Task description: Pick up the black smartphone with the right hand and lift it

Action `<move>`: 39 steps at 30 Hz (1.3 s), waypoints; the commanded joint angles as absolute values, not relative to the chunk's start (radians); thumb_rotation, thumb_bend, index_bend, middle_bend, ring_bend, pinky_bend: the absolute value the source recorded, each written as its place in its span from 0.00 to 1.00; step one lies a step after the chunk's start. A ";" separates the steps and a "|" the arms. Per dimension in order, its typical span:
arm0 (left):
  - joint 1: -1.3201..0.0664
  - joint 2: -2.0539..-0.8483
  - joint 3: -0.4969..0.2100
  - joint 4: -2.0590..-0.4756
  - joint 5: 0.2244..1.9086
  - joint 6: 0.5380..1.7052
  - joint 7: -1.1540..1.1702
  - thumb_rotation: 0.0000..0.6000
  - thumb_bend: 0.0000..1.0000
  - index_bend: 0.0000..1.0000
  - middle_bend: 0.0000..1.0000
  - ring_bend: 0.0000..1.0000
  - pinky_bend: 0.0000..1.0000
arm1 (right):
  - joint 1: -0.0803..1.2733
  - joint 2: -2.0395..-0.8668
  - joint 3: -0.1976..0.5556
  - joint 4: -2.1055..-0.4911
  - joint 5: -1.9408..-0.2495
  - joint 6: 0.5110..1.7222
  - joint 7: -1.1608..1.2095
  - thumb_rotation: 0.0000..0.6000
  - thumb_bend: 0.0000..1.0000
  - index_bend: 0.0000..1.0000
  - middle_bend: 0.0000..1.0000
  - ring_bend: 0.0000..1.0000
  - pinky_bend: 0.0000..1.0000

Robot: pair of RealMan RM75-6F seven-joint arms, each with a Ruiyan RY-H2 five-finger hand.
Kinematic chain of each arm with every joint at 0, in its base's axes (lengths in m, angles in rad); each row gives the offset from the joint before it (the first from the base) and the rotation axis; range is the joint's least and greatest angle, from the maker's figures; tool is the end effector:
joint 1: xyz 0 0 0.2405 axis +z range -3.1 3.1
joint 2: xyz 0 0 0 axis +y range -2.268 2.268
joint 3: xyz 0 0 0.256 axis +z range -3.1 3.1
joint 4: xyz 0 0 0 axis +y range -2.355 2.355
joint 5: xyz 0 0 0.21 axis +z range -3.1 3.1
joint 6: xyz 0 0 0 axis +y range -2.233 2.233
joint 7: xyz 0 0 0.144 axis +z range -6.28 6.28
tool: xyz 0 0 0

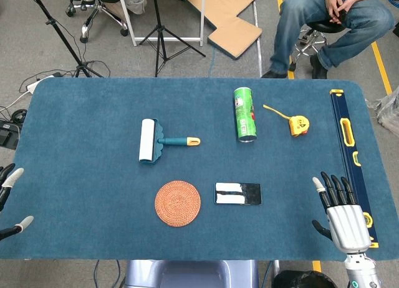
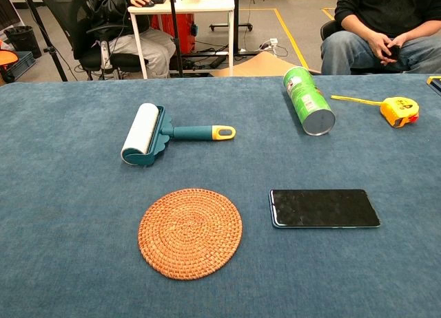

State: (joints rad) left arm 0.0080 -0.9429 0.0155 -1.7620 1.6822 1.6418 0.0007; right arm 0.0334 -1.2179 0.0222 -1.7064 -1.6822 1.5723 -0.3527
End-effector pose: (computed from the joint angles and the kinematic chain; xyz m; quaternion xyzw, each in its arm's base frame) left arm -0.2796 0.1375 0.2013 -0.6149 -0.3456 -0.4152 0.5745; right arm -0.2636 -0.1565 0.1237 0.6448 -0.2917 0.3842 0.5929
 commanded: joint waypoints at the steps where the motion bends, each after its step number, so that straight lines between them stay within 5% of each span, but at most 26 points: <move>1: 0.010 -0.941 0.017 -1.760 1.685 1.645 -0.004 1.00 0.00 0.00 0.00 0.00 0.00 | 0.033 -1.217 0.020 -1.708 -1.684 1.573 -0.351 1.00 0.00 0.00 0.00 0.00 0.00; 10: 0.007 -0.950 0.012 -1.763 1.669 1.635 0.016 1.00 0.00 0.00 0.00 0.00 0.00 | 0.077 -1.237 0.024 -1.709 -1.668 1.492 -0.328 1.00 0.00 0.00 0.00 0.00 0.00; 19: -0.039 -0.997 -0.019 -1.758 1.611 1.556 0.090 1.00 0.00 0.00 0.00 0.00 0.00 | 0.338 -1.294 0.136 -1.724 -1.514 1.101 -0.343 1.00 0.00 0.05 0.02 0.00 0.00; 29: -0.080 -1.018 -0.055 -1.752 1.493 1.469 0.130 1.00 0.00 0.00 0.00 0.00 0.00 | 0.598 -1.519 0.218 -1.578 -1.288 0.785 -0.453 1.00 0.00 0.13 0.20 0.00 0.00; 39: -0.094 -1.029 -0.062 -1.748 1.449 1.442 0.164 1.00 0.00 0.00 0.00 0.00 0.00 | 0.681 -1.604 0.192 -1.602 -1.098 0.822 -0.678 1.00 0.00 0.22 0.26 0.00 0.00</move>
